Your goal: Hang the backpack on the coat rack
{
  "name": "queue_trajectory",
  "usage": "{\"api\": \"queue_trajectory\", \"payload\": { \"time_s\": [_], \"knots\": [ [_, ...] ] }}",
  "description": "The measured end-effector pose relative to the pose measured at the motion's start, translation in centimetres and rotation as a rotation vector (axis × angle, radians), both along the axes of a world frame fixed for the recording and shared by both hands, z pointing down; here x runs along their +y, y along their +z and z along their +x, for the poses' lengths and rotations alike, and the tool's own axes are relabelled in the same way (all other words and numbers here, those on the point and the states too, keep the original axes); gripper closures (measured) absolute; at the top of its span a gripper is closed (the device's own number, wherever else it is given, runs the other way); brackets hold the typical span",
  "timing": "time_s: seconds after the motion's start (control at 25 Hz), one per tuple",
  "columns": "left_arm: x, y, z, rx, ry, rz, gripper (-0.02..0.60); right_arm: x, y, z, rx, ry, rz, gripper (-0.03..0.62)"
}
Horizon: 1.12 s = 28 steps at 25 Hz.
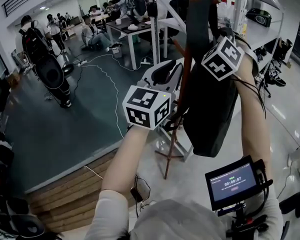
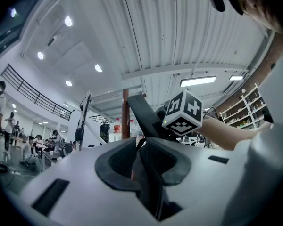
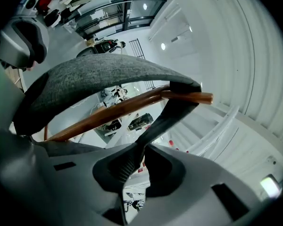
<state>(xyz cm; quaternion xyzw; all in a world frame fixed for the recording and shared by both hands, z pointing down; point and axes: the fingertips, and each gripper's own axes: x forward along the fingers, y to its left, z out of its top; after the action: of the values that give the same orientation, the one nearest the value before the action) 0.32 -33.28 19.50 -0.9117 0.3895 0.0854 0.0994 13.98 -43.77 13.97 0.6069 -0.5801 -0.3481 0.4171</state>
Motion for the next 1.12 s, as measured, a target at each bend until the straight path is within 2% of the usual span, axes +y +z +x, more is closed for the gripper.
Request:
{"api": "queue_trajectory", "payload": {
  "time_s": [0.4, 0.64, 0.8, 0.88, 1.12],
  "knots": [
    [0.6, -0.3, 0.2, 0.003, 0.011, 0.006, 0.512, 0.8, 0.0, -0.8, -0.073, -0.083, 0.114, 0.534],
    [0.7, 0.2, 0.8, -0.01, 0.01, 0.007, 0.512, 1.1, 0.1, -1.0, -0.11, -0.148, 0.171, 0.488],
    [0.9, 0.1, 1.0, -0.018, 0.015, 0.022, 0.512, 1.6, 0.2, -1.9, -0.183, -0.268, 0.146, 0.416],
    [1.0, -0.2, 1.0, -0.018, 0.017, 0.025, 0.512, 2.2, -0.3, -2.4, -0.234, -0.338, 0.145, 0.401],
    [0.8, -0.1, 0.9, -0.012, 0.023, 0.024, 0.511, 6.2, -3.5, -4.0, -0.477, -0.62, 0.209, 0.402]
  ]
}}
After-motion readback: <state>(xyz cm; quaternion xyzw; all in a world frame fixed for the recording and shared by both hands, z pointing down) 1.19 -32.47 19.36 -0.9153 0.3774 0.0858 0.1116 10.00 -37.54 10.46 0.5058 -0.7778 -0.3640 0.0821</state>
